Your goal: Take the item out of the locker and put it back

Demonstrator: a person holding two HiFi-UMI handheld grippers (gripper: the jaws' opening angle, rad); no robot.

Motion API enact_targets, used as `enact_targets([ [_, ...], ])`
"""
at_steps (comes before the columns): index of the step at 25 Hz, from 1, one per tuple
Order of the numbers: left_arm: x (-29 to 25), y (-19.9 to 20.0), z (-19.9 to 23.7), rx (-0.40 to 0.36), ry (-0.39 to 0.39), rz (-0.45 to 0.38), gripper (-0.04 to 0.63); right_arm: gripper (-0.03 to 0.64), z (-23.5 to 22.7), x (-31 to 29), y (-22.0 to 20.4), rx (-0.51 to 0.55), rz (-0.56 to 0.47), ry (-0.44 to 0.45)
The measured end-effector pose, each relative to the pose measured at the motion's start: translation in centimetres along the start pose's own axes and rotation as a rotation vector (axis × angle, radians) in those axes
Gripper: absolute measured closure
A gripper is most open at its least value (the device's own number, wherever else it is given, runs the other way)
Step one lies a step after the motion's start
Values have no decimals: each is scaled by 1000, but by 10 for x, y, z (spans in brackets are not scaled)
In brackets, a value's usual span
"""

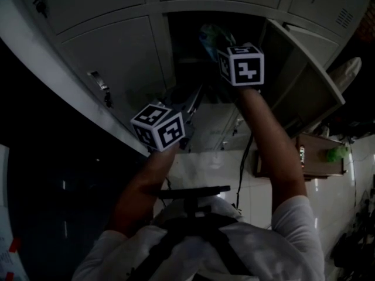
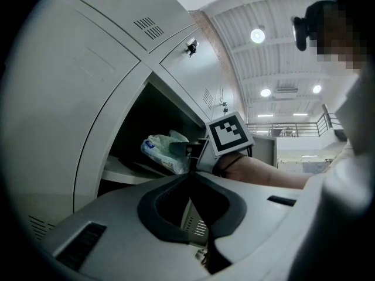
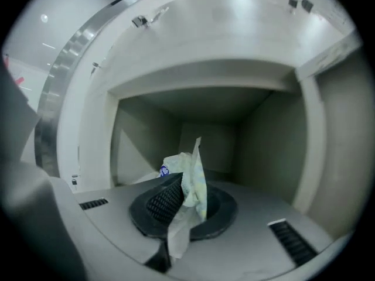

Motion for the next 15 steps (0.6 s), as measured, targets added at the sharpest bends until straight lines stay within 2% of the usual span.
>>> enact_targets([
  [7,11,4,-11,6,-22,-12,600,626,8,43,-7,6,-38,12],
  [15,24,0,-32,26,-72,-31,600,627,9,85,-38,-17,-39,6],
])
Point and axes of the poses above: the fingertips, and each gripper's own axes: x backward along the fingers, z to its left, y out of its top, the point moved 10 cm from there along x, backward along the fingers, and after that the axes turned 13 degrees about -x, right-handed, at the moved point
